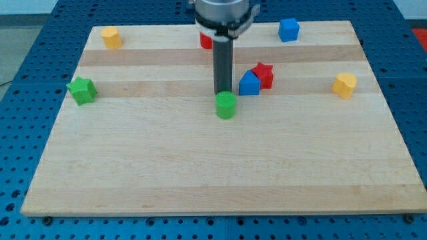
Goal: Push the green circle towards the bottom left
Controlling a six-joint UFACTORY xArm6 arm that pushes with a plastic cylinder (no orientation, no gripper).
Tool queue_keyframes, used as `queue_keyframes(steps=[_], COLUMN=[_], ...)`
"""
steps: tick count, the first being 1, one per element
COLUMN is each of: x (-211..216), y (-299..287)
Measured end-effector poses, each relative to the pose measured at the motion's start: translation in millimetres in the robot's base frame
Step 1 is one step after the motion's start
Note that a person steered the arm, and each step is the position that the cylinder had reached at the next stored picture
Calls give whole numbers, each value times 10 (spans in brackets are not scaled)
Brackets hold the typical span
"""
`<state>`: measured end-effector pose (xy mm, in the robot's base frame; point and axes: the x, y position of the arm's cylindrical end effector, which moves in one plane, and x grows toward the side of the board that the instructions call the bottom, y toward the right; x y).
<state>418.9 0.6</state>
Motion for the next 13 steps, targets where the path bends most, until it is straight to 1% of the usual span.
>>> queue_keyframes(steps=[1, 2, 3, 4, 5, 6, 7, 8, 9, 10, 11, 12, 13], x=[188, 3, 134, 637, 1092, 1150, 1083, 1249, 1505, 1525, 1447, 1089, 1004], y=[0, 47, 336, 76, -673, -717, -196, -275, -1010, -1574, -1269, -862, -1098])
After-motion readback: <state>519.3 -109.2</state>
